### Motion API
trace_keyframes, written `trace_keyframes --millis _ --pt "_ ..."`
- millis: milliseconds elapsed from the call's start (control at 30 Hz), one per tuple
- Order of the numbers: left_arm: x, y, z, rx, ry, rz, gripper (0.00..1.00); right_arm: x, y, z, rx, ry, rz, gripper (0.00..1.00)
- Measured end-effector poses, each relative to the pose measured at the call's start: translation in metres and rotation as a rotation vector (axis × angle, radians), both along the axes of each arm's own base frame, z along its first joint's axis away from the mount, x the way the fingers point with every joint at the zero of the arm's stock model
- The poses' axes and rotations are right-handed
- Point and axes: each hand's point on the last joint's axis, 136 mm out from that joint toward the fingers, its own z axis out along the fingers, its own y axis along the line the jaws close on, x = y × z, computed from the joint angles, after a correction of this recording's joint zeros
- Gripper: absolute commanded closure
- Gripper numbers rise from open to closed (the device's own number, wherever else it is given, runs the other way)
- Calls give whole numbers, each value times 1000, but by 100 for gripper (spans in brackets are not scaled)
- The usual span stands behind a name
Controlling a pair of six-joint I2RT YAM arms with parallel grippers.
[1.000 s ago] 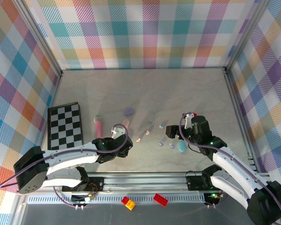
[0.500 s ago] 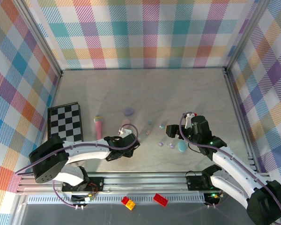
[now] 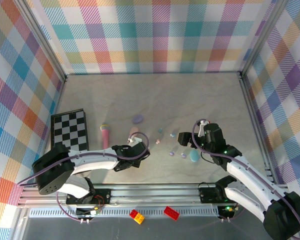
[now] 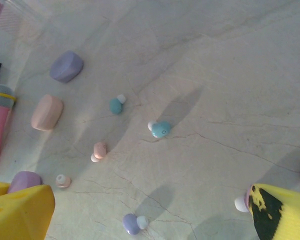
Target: Insert the wireless bluetooth earbuds into the charging case
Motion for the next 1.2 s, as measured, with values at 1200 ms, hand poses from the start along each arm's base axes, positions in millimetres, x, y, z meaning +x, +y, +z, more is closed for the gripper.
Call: trace_keyframes --millis 1200 --pt "-8 -124 143 -398 -332 -999 60 -69 100 64 548 456 485 40"
